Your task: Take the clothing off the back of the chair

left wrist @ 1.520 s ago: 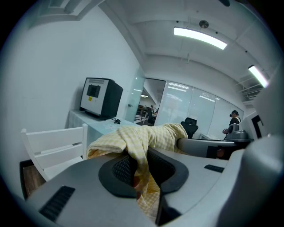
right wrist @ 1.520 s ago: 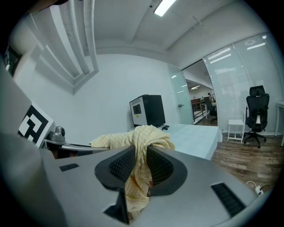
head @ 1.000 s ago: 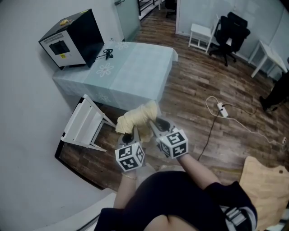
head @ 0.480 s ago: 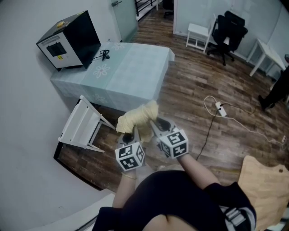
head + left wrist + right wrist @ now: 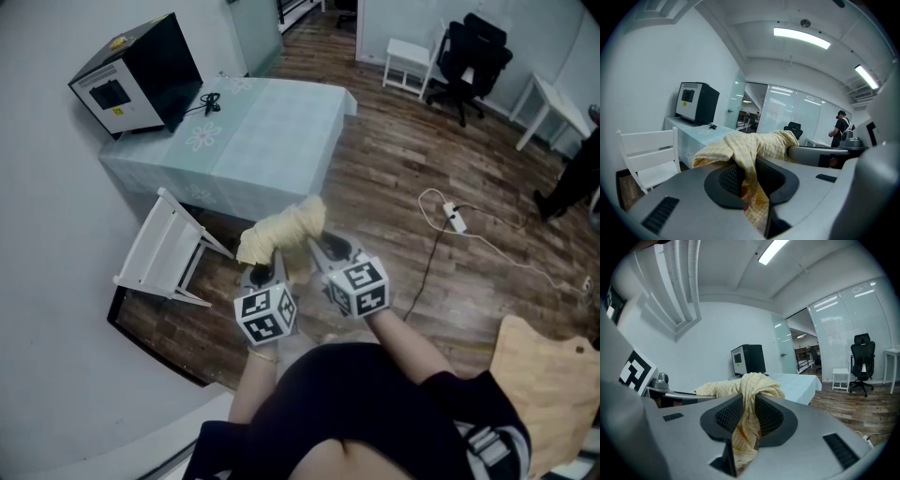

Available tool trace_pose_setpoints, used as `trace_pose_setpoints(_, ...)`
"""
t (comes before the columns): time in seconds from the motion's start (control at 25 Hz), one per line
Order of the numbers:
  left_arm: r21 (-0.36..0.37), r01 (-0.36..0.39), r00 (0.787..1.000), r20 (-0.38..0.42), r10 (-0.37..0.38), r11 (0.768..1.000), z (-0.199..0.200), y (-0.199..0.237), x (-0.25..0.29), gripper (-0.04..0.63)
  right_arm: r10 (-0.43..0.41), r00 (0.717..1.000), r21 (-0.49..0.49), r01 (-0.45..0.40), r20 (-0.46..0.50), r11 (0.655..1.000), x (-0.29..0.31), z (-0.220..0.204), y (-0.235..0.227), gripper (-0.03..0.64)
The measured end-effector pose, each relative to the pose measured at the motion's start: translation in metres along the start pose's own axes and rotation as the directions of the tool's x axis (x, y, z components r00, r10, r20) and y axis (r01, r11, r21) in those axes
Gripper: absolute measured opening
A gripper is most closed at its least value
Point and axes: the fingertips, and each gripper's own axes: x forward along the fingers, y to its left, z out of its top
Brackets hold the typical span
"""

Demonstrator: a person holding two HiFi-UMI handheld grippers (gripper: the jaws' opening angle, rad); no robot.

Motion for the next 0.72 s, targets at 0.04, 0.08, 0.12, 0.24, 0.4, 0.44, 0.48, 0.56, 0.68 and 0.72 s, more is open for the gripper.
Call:
trace_pose_setpoints(0.04,-0.001,-0.001,1.0,0.001,0.001,1.0,0.0,0.0,0.0,0.06,0.002,1.0,0.0,-0.002,0.0,1.0,0.0,0.0,0.0,0.089)
trace_pose_setpoints(0.08,-0.002,-0.001,1.0,0.002,0.001,1.0,0.0,-0.001,0.0,0.06,0.005,1.0,0.001,-0.005,-0.001,1.0,-0.001,-0.001,0.0,0.09)
trace_pose_setpoints(0.12,-0.003,-0.001,1.0,0.004,0.001,1.0,-0.001,-0.002,0.0,0.06,0.006,1.0,0.002,-0.006,-0.001,1.0,-0.002,-0.001,0.0,0.09)
trace_pose_setpoints(0.24,-0.005,0.001,1.0,0.008,-0.001,1.0,0.0,-0.003,0.0,0.06,0.007,1.0,-0.002,-0.007,0.0,1.0,-0.003,0.0,0.0,0.09)
trace_pose_setpoints(0.4,-0.008,0.003,1.0,0.008,-0.003,1.0,0.0,-0.004,-0.002,0.06,0.007,1.0,-0.002,-0.007,0.004,1.0,-0.004,0.0,0.0,0.089)
trace_pose_setpoints(0.44,-0.009,0.005,1.0,0.009,-0.005,1.0,0.0,-0.004,-0.001,0.06,0.006,1.0,-0.002,-0.006,0.005,1.0,-0.004,0.0,0.0,0.089)
trace_pose_setpoints(0.48,-0.01,0.006,1.0,0.008,-0.006,1.0,0.0,-0.004,-0.001,0.06,0.005,1.0,-0.002,-0.005,0.005,1.0,-0.004,0.0,0.0,0.089)
trace_pose_setpoints(0.56,-0.01,0.009,1.0,0.008,-0.009,1.0,0.0,-0.004,-0.001,0.06,0.004,1.0,-0.003,-0.004,0.005,1.0,-0.005,0.0,0.0,0.089)
trace_pose_setpoints(0.68,-0.004,0.009,1.0,0.01,-0.009,1.0,0.0,-0.008,-0.003,0.06,0.003,1.0,-0.005,-0.003,0.009,1.0,-0.009,0.0,-0.002,0.089)
trace_pose_setpoints(0.72,-0.002,0.008,1.0,0.011,-0.008,1.0,0.0,-0.01,-0.004,0.06,0.003,1.0,-0.006,-0.003,0.01,1.0,-0.011,0.0,-0.002,0.089)
